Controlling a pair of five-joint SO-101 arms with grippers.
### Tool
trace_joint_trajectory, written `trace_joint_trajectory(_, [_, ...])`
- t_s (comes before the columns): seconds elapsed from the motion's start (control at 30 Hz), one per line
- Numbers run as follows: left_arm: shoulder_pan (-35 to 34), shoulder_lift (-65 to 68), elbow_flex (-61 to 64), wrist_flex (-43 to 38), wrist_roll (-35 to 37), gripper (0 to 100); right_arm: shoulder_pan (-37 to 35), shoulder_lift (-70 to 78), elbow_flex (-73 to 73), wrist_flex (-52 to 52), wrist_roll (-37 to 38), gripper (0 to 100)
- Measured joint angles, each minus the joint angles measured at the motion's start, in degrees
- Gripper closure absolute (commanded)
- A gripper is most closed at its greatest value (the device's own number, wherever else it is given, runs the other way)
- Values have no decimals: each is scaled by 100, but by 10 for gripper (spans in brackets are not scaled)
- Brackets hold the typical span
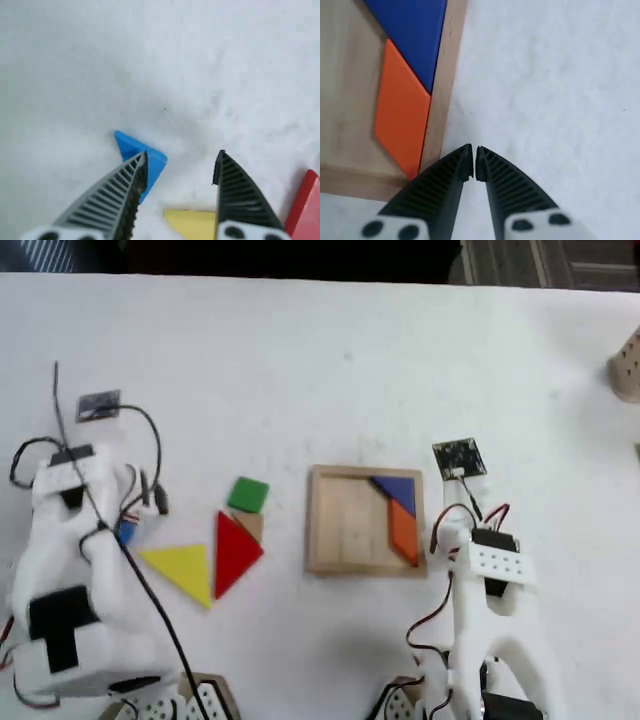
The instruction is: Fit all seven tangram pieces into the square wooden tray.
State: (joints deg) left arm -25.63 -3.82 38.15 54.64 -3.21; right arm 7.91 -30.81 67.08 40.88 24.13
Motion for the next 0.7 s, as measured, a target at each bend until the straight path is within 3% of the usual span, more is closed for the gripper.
trace_joint_trajectory(0.17, [-79, -958, 844, -352, 290, 775, 9, 0, 0, 0, 0, 981])
trace_joint_trajectory(0.33, [-97, -1037, 905, -492, 360, 777, 9, 0, 0, 0, 0, 981])
trace_joint_trajectory(0.5, [-202, -352, 738, -598, 378, 775, 9, 0, 0, 0, 0, 981])
trace_joint_trajectory(0.7, [-580, 378, 185, -413, 888, 774, 9, 0, 0, 0, 0, 981])
